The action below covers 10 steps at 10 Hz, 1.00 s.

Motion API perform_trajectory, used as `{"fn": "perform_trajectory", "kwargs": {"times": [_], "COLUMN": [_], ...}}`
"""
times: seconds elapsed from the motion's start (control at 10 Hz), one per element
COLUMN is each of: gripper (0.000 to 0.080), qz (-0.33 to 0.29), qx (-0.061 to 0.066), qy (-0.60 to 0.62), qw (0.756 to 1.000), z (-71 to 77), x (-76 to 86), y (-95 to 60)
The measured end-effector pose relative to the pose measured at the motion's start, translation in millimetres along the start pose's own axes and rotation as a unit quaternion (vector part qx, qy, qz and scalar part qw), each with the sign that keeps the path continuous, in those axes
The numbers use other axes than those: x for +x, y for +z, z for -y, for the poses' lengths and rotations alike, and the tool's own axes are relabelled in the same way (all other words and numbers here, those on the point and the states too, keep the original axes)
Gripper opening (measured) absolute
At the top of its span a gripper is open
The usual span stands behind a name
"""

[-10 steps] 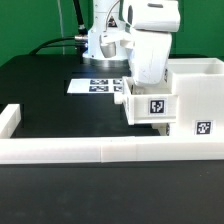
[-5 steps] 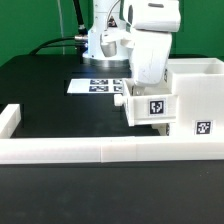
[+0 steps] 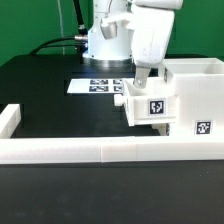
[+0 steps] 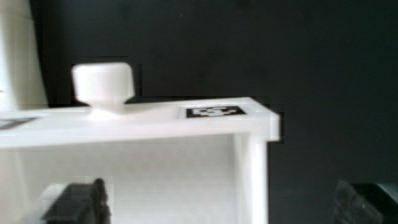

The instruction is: Assemble drawer

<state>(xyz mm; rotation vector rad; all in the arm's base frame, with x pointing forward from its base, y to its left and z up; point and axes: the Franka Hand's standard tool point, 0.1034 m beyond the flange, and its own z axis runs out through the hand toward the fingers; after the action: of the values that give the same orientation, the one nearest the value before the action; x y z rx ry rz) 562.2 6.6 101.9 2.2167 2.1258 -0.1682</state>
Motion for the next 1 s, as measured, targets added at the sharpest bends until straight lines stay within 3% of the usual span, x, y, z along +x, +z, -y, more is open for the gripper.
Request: {"fn": "perform_trajectory", "kwargs": {"times": [0.3, 0.4, 0.6, 0.9, 1.0], "gripper": [0.0648, 0.0649, 0.0649, 0.0649, 0.0649], "qz": [0.005, 0.005, 0.003, -0.005, -0.007], "qx": [-0.012, -0.012, -0.008, 0.010, 0.011], "qy": [-0.011, -0.012, -0.015, -0.019, -0.018], "qw": [1.000, 1.000, 1.000, 1.000, 1.000], "z": [-25.4, -28.6, -27.8, -20.3, -19.5], "x": [-33.6, -45.3, -60.7, -65.1, -64.5], "y": [-22.8, -20.1, -6.5, 29.8, 35.9]}}
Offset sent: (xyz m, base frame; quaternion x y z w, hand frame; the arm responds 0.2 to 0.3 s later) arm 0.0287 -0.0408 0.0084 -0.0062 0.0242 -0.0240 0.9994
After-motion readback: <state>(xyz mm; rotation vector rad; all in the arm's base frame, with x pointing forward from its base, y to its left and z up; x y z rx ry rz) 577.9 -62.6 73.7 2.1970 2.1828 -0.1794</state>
